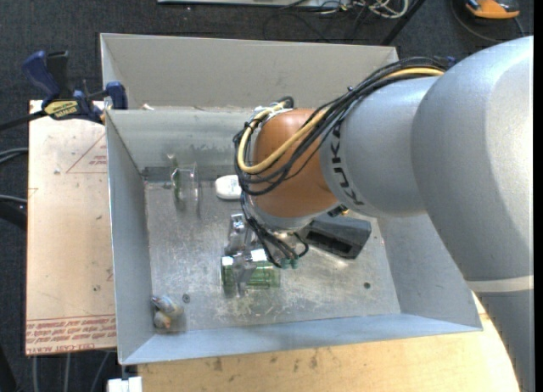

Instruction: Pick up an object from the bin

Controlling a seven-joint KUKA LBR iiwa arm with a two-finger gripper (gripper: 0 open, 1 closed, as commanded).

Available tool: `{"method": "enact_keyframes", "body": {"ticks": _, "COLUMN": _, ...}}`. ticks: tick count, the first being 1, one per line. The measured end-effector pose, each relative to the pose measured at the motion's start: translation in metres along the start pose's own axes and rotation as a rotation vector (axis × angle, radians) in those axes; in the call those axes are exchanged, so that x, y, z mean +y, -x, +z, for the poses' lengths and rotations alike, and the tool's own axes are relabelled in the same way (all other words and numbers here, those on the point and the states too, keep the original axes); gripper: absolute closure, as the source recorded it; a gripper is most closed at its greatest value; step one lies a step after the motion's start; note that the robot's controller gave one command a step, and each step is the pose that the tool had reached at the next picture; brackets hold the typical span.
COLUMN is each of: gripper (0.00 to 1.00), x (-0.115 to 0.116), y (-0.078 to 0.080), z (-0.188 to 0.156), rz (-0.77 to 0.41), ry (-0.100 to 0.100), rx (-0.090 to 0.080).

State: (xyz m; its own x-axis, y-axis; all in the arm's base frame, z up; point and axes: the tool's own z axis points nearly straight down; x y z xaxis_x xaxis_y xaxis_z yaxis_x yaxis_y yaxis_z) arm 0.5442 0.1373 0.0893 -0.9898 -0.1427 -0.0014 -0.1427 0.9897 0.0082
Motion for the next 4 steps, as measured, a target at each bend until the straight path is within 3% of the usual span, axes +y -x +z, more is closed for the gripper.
{"method": "enact_keyframes", "body": {"ticks": 4, "gripper": 1.0, "x": 0.0, "y": 0.0, "z": 0.0, "rz": 0.0, "ry": 0.0, "rx": 0.0}}
